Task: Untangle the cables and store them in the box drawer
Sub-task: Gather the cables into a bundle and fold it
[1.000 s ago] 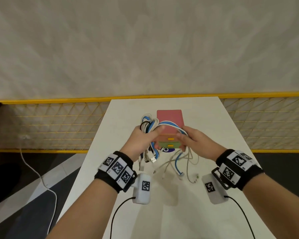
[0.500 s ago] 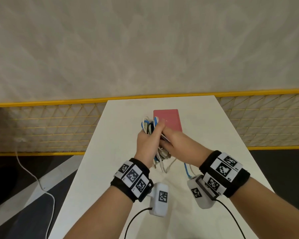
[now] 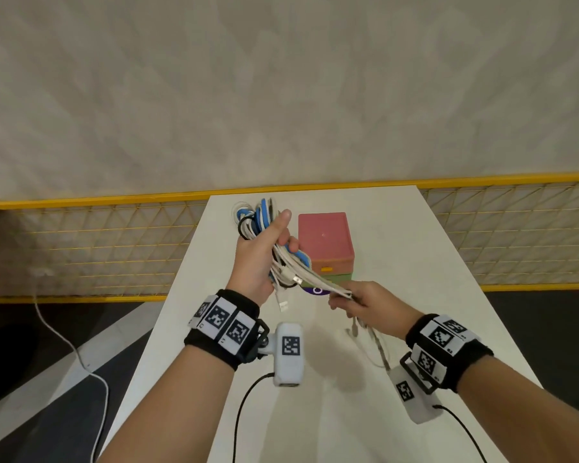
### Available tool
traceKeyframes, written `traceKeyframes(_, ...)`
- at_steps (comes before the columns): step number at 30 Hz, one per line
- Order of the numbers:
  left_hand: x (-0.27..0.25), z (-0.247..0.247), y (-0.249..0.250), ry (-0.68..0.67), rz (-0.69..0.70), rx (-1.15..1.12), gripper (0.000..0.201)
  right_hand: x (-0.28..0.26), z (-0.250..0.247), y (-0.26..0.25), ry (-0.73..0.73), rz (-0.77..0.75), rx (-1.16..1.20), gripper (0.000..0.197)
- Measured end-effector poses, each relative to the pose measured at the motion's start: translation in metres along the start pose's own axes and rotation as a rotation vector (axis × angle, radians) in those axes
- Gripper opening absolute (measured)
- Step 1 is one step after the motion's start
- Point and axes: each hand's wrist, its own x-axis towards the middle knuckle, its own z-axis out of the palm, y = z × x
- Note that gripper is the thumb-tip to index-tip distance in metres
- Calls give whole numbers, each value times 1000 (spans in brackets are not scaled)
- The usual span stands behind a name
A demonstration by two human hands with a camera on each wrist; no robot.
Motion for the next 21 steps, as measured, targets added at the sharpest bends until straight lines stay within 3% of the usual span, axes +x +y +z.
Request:
traceKeyframes(3, -5, -7, -4, -164, -23, 195, 29, 9, -12, 6, -14, 2, -138, 23)
traceKeyframes(6, -8, -9, -11, -239, -88, 352, 28, 24, -23, 3, 57, -36, -299, 26)
traceKeyframes(11, -13, -5, -17, -239, -195, 600, 23, 35, -26, -11, 130, 14, -489, 18)
traceKeyframes(15, -16, -5, -31, -232, -218, 705, 19, 38, -22, -22, 176, 69, -510, 39)
traceKeyframes(18, -19, -3, -42, -217, -206, 727, 27, 43, -17, -25, 203, 82, -511, 50)
traceKeyframes(21, -19, -3, -46, -193, -181, 764, 22, 43, -12, -24, 207, 91, -353, 54)
